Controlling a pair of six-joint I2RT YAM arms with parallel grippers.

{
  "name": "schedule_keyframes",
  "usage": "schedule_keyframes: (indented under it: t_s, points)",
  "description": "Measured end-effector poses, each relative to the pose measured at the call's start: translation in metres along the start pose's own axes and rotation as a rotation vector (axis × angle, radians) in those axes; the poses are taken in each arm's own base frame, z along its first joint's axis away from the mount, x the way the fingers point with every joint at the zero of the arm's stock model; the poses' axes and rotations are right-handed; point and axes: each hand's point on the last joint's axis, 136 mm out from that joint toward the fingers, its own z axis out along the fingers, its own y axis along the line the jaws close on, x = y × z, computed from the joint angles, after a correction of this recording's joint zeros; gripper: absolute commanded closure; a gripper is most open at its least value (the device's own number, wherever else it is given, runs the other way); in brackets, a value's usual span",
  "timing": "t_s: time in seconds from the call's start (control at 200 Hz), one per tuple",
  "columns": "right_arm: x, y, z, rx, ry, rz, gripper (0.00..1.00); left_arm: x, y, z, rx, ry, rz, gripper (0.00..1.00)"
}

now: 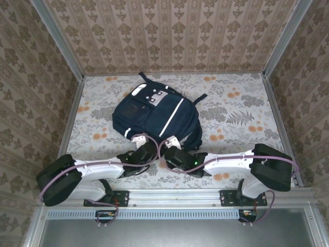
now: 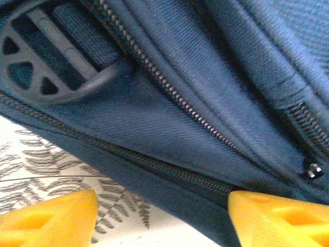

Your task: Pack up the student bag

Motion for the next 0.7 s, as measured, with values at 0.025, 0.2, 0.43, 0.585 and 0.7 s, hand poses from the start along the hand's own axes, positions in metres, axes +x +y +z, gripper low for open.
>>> schedule_keyframes:
  t_s: [0.025, 0.2, 0.43, 0.585, 0.7]
  points:
    - [0.0, 0.0, 0.0, 0.0, 0.0, 0.001, 1.0, 0.0, -0.002, 0.001, 0.004, 0.0, 0.008, 0.53]
    - [0.002, -0.002, -0.001, 0.004, 0.001, 0.014, 1.0, -0.003, -0.001, 0.003, -0.015, -0.017, 0.005, 1.0]
    - [-0.005, -0.005, -0.01, -0.003, -0.029, 0.027, 1.0, -0.015, -0.009, -0.01, 0.024, -0.053, -0.017, 1.0]
    - [-0.016, -0.009, -0.026, -0.015, -0.083, 0.05, 1.0, -0.026, -0.014, -0.027, 0.079, -0.082, -0.046, 1.0]
    - [-0.016, -0.017, -0.035, -0.017, -0.105, 0.07, 1.0, -0.034, -0.005, -0.036, 0.089, -0.105, -0.07, 1.0]
